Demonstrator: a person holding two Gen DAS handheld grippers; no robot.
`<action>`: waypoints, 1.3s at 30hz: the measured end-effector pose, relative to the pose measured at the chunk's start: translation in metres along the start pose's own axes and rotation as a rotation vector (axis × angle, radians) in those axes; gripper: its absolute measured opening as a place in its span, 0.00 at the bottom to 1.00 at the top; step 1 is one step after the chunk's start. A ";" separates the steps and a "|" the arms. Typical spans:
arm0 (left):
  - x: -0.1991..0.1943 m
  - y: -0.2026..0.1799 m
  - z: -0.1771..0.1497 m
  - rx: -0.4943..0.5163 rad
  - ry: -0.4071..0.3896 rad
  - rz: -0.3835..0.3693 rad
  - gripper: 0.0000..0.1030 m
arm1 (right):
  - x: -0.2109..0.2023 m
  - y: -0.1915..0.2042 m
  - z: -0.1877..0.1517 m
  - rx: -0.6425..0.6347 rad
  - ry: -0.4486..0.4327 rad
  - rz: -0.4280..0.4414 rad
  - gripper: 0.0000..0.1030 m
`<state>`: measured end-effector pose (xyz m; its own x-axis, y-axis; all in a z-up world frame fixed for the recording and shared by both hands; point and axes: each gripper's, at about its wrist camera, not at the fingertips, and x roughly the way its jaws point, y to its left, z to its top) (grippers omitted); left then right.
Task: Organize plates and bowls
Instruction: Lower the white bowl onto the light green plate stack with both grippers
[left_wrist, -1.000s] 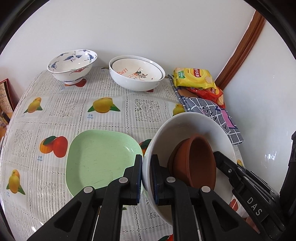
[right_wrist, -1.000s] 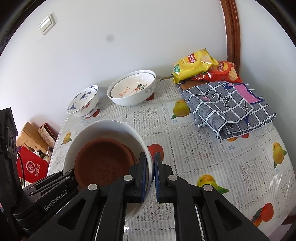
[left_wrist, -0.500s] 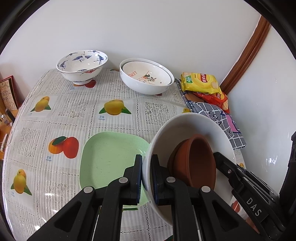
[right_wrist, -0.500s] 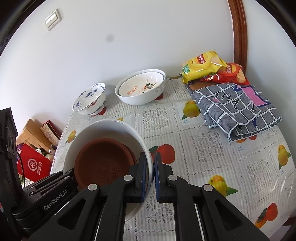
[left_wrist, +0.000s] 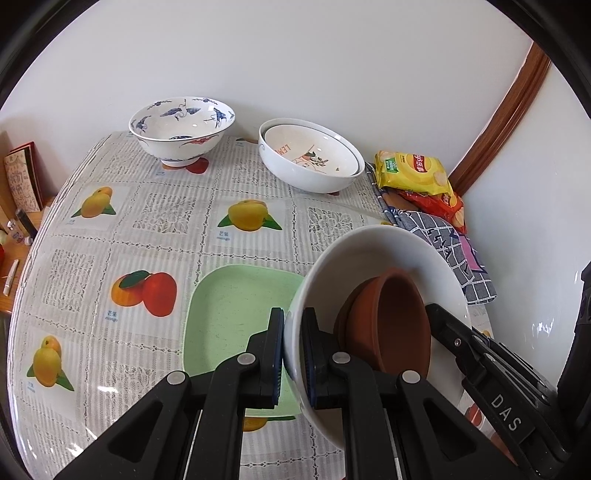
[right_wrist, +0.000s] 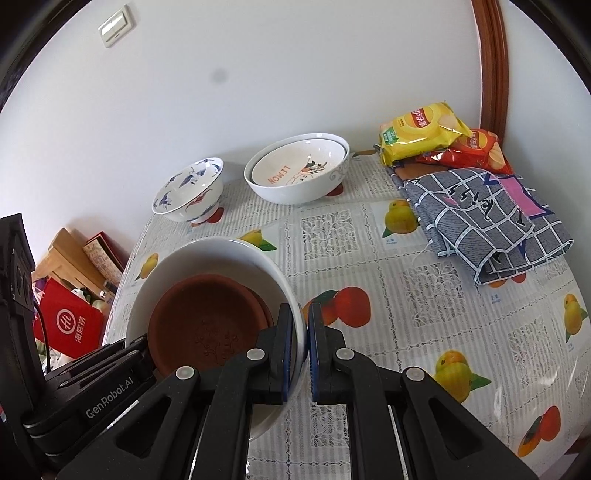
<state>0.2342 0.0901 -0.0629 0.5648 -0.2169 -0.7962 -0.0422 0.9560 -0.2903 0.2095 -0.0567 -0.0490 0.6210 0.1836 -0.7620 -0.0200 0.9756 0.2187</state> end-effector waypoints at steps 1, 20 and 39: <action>0.000 0.001 0.000 -0.002 0.001 -0.001 0.10 | 0.001 0.002 0.000 -0.002 0.000 -0.001 0.08; 0.014 0.026 0.002 -0.042 0.026 0.004 0.10 | 0.024 0.018 0.000 -0.026 0.039 -0.003 0.08; 0.036 0.049 0.000 -0.074 0.064 0.016 0.10 | 0.052 0.028 -0.007 -0.038 0.089 -0.002 0.08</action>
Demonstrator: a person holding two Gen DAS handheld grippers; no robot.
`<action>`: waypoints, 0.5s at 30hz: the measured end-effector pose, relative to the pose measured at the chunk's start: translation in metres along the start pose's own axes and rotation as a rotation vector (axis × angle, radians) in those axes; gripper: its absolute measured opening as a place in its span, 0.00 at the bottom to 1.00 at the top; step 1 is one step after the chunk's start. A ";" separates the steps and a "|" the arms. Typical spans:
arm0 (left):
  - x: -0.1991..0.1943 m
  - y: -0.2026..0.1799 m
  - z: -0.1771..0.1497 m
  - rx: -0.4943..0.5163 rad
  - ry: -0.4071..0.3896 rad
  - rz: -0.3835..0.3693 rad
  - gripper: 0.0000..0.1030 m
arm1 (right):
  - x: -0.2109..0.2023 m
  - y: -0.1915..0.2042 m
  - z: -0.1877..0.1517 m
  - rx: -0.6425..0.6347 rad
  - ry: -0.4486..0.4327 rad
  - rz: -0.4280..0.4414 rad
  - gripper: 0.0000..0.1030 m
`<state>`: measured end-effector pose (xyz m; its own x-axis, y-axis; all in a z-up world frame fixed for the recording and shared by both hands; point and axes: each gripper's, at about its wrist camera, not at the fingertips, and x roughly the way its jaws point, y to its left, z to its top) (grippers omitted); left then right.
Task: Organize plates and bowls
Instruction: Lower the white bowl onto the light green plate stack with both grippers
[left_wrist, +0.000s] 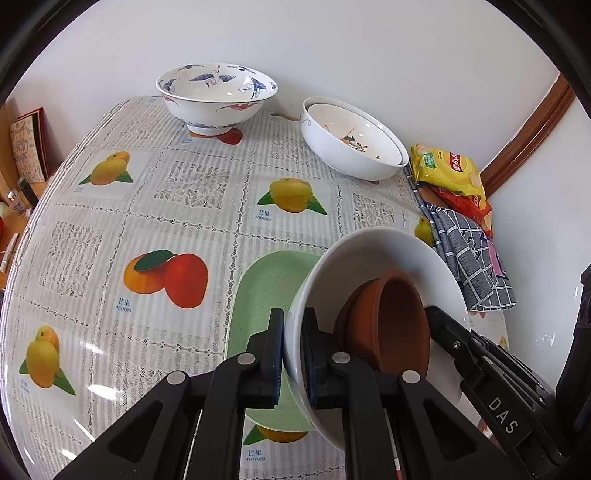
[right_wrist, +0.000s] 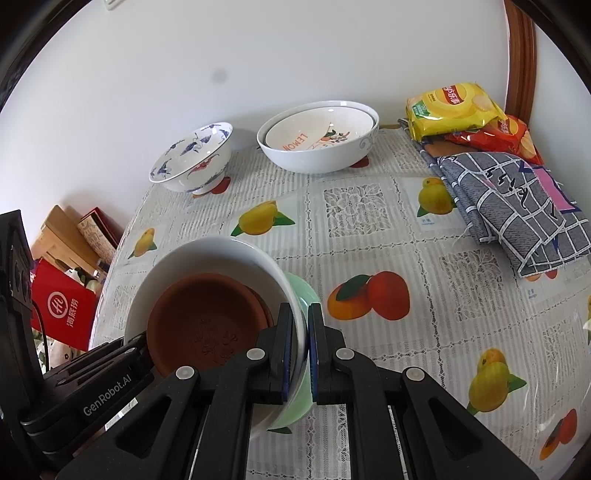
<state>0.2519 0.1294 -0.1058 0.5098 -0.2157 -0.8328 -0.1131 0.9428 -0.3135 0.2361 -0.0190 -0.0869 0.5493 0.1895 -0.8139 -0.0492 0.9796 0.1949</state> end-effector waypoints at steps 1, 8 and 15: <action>0.001 0.001 0.000 -0.002 0.002 0.000 0.10 | 0.002 0.000 0.000 0.000 0.003 0.000 0.08; 0.010 0.006 -0.001 -0.009 0.018 0.005 0.10 | 0.013 0.000 -0.002 -0.001 0.022 0.001 0.08; 0.021 0.010 0.001 -0.013 0.037 0.012 0.10 | 0.024 -0.002 -0.002 0.006 0.040 0.005 0.08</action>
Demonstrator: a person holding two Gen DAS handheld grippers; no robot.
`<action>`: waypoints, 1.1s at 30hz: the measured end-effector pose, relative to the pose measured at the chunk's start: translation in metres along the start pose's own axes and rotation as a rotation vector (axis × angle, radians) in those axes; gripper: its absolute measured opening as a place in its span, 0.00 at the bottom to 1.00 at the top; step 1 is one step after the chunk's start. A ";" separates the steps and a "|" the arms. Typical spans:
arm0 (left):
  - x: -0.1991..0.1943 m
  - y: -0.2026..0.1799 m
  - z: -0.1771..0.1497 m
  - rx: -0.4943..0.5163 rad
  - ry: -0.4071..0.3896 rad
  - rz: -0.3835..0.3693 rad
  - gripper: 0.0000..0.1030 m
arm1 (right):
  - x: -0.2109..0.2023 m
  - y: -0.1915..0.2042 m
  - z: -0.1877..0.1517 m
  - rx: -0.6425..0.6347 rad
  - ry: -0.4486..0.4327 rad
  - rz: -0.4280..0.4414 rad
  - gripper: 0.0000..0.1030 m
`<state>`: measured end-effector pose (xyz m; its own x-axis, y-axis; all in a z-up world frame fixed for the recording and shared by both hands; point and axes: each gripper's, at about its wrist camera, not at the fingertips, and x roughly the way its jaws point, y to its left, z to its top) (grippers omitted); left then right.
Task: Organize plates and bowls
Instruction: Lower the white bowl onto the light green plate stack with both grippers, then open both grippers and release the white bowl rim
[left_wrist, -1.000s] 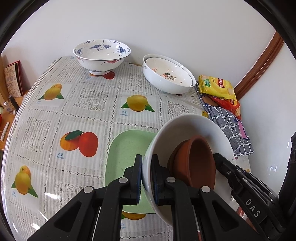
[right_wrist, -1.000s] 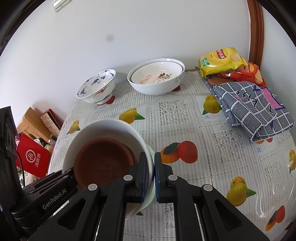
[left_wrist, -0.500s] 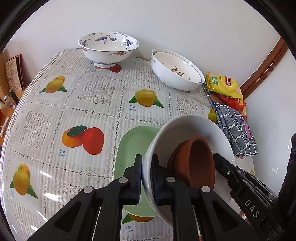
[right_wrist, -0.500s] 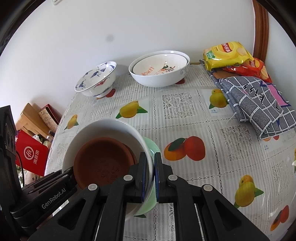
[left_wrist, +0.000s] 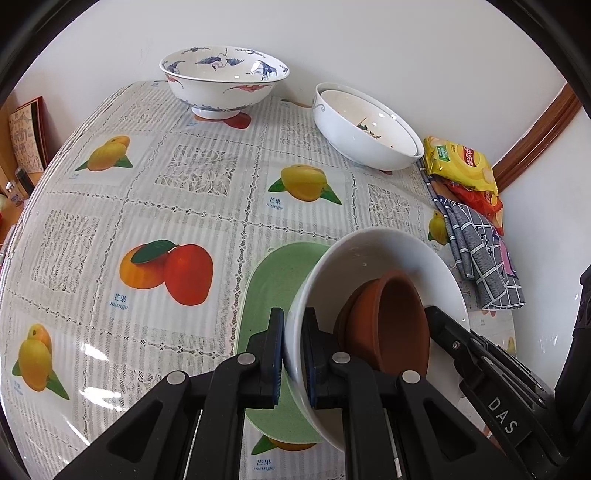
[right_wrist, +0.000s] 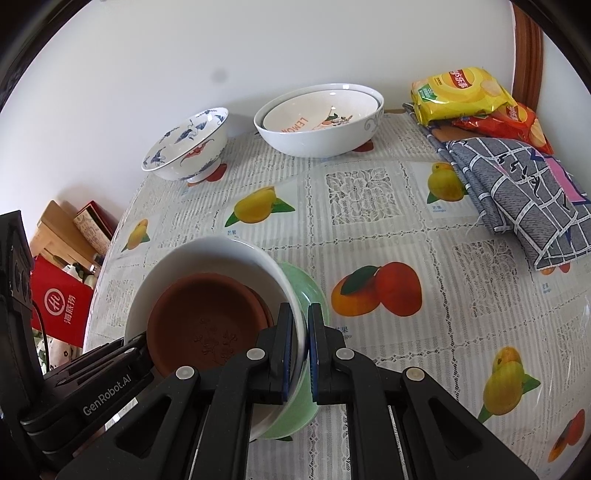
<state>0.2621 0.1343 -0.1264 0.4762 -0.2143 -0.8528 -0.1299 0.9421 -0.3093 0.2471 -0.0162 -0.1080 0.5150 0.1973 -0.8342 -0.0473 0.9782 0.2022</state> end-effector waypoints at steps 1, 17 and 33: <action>0.002 0.000 0.000 0.000 0.003 0.001 0.10 | 0.002 0.000 0.000 0.001 0.003 0.000 0.08; 0.024 0.007 0.001 -0.005 0.035 0.023 0.10 | 0.030 -0.004 -0.001 0.008 0.050 0.008 0.08; 0.025 0.008 0.002 -0.010 0.042 0.013 0.11 | 0.034 -0.003 -0.001 -0.032 0.037 -0.001 0.08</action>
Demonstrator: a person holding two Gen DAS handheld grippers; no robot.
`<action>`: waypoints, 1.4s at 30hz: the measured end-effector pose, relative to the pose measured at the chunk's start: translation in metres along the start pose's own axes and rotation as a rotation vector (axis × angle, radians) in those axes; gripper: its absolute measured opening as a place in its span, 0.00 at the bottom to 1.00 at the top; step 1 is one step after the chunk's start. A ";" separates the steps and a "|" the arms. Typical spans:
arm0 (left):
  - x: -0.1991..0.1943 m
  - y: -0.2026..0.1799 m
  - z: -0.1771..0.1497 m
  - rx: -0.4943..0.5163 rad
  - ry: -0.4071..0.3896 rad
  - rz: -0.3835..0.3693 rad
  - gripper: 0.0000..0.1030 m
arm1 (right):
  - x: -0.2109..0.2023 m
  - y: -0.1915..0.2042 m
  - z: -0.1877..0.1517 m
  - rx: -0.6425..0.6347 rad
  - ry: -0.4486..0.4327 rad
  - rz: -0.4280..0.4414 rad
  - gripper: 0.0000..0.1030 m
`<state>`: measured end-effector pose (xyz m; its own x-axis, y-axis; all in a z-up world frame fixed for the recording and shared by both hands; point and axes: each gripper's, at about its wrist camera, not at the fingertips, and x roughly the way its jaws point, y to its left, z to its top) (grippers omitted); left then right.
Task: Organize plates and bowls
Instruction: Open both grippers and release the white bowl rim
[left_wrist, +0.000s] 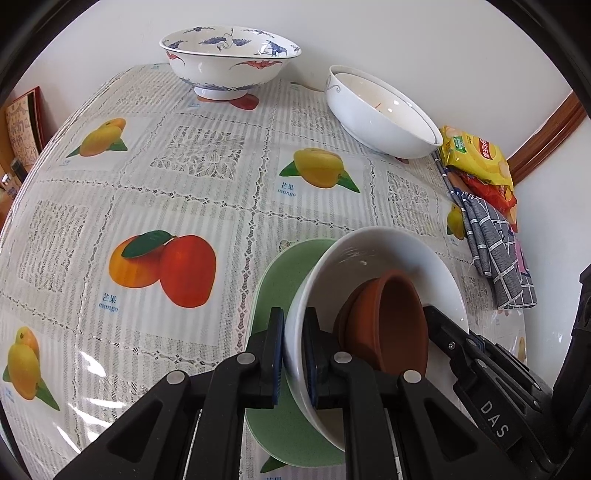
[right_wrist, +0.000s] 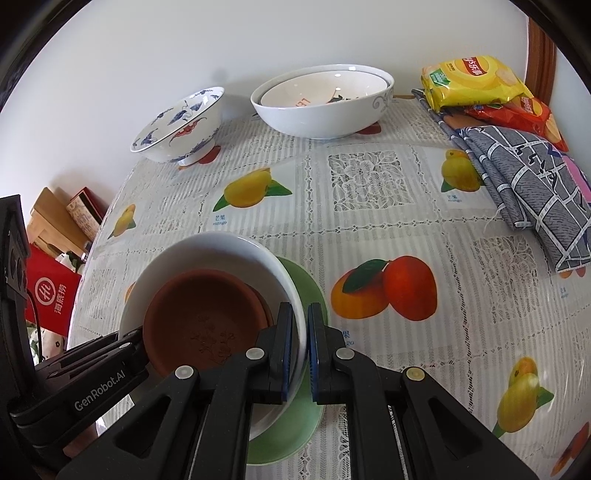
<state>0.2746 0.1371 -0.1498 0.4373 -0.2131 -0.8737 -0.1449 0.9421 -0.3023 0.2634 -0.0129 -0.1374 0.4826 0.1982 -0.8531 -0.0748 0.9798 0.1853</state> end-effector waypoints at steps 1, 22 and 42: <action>0.000 0.000 0.000 -0.002 0.003 -0.003 0.11 | 0.000 0.000 0.000 0.002 0.002 0.004 0.08; -0.024 0.001 -0.005 0.004 -0.022 -0.009 0.13 | -0.018 0.001 -0.004 -0.007 0.004 -0.006 0.14; -0.102 -0.042 -0.061 0.119 -0.164 0.027 0.35 | -0.107 -0.007 -0.042 -0.056 -0.124 -0.091 0.52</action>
<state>0.1820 0.1032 -0.0706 0.5751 -0.1515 -0.8039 -0.0570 0.9729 -0.2241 0.1751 -0.0398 -0.0677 0.5934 0.1072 -0.7977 -0.0727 0.9942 0.0796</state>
